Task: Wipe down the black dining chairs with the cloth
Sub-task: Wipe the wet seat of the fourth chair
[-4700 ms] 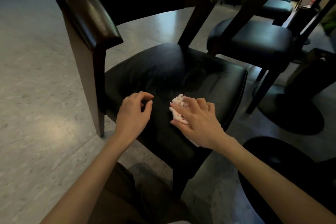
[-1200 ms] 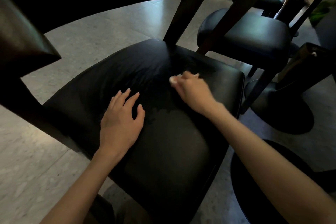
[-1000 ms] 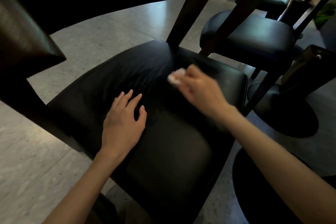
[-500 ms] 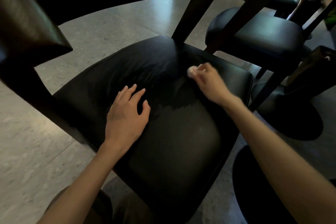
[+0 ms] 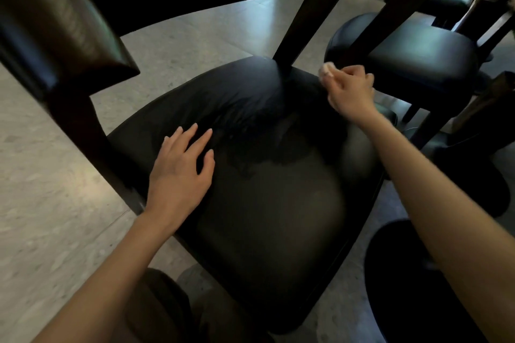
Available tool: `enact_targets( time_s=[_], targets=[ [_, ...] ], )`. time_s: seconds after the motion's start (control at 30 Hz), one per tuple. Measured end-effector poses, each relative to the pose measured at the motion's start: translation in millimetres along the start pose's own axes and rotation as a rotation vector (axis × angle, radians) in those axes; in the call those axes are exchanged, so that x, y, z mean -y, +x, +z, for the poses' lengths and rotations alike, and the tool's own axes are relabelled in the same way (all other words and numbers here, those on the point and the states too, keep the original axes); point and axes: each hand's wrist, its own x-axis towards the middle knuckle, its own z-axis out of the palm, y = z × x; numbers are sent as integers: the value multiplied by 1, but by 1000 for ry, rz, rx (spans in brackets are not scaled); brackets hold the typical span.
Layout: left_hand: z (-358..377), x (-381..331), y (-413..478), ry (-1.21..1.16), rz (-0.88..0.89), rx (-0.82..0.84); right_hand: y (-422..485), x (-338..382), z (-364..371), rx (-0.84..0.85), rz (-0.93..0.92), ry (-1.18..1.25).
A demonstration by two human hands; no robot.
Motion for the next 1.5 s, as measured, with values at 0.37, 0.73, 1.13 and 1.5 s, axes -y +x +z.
enact_targets(
  time_s=[0.37, 0.73, 1.13, 1.5],
  targets=[
    [6, -1, -2, -57, -91, -94, -49, 25, 49, 254, -319, -39],
    [7, 6, -3, 18, -67, -57, -62, 58, 13, 11, -578, 8],
    [8, 3, 0, 5, -104, -53, 21, 30, 72, 293, -208, -137],
    [8, 6, -2, -15, -110, -70, -95, 91, 23, 373, -826, 172]
  ],
)
